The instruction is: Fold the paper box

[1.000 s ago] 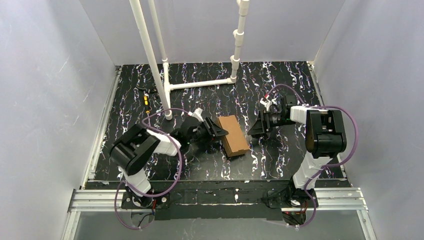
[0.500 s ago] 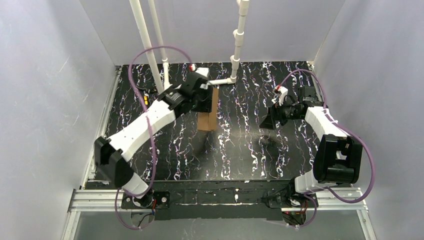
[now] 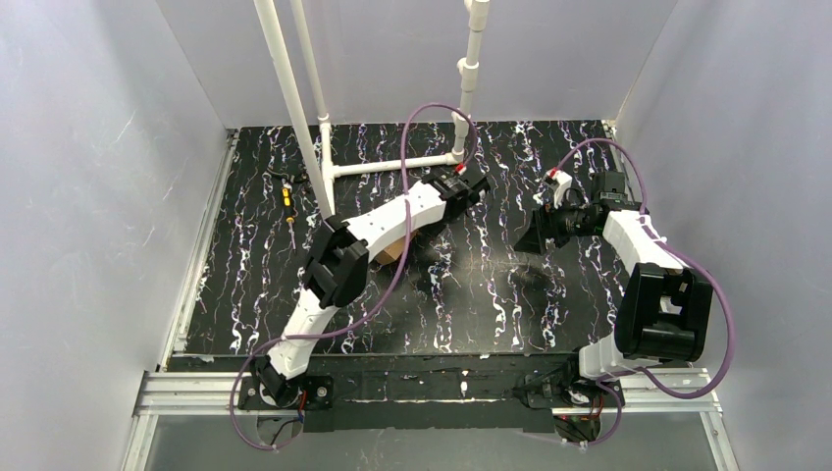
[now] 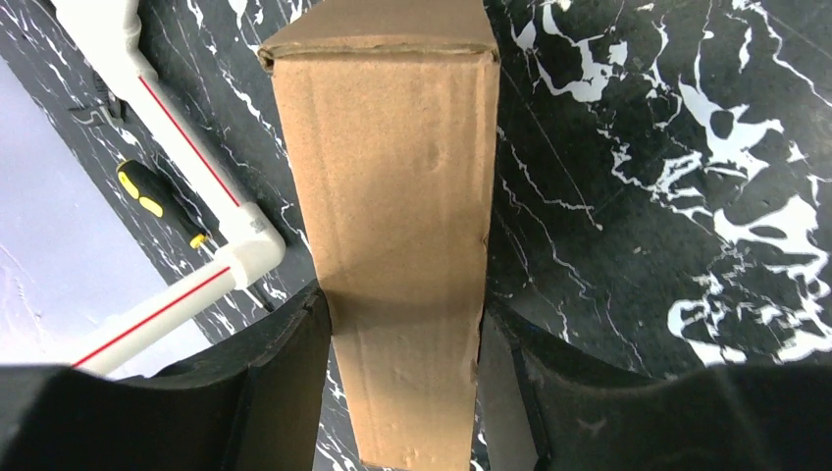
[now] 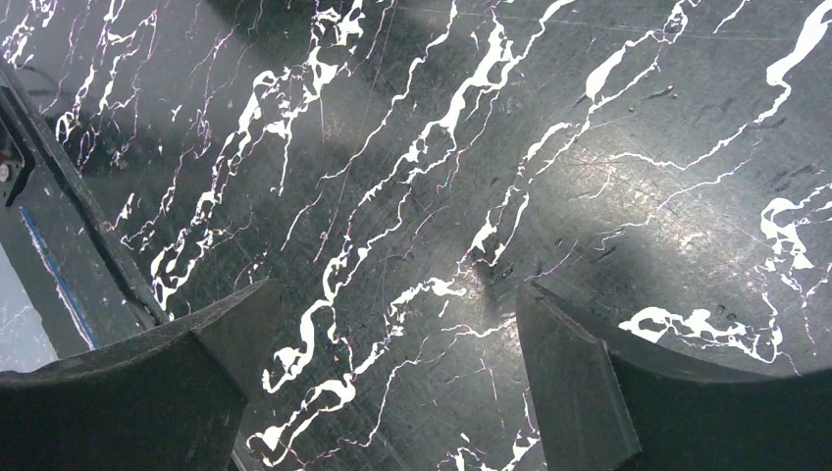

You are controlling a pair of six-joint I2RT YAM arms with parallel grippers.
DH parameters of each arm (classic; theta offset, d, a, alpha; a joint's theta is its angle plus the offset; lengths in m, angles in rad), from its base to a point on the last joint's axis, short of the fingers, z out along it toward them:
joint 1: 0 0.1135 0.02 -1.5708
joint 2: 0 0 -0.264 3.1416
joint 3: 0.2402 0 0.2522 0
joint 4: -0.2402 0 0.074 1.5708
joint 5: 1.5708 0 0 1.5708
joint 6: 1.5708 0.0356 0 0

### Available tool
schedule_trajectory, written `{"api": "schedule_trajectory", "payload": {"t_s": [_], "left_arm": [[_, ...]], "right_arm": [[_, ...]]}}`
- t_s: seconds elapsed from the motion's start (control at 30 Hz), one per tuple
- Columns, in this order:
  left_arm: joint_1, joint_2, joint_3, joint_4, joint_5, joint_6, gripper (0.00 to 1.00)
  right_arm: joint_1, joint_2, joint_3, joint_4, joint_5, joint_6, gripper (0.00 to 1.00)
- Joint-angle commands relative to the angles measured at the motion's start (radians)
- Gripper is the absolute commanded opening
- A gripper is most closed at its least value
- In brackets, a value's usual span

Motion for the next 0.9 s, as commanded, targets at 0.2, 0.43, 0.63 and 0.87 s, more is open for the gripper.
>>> {"api": "schedule_trajectory", "payload": {"t_s": [0.2,0.43,0.63,0.87], "left_arm": [[-0.055,0.053,0.048,-0.058,-0.050,-0.074,0.50],[-0.077,-0.052,-0.056,0.014,0.197,-0.242,0.71],[-0.065,-0.258,-0.172,0.180,0.429,-0.310,0.94],[0.096,-0.788,-0.747,0.763,0.971,-0.428,0.98]], "right_arm": [[-0.008,0.001,0.001,0.000,-0.015,-0.011,0.98],[-0.011,0.004,-0.002,-0.002,-0.007,-0.016,0.98],[-0.018,0.007,0.001,-0.023,-0.006,-0.046,0.98],[-0.027,-0.059,-0.007,-0.085,-0.020,-0.180,0.98]]}}
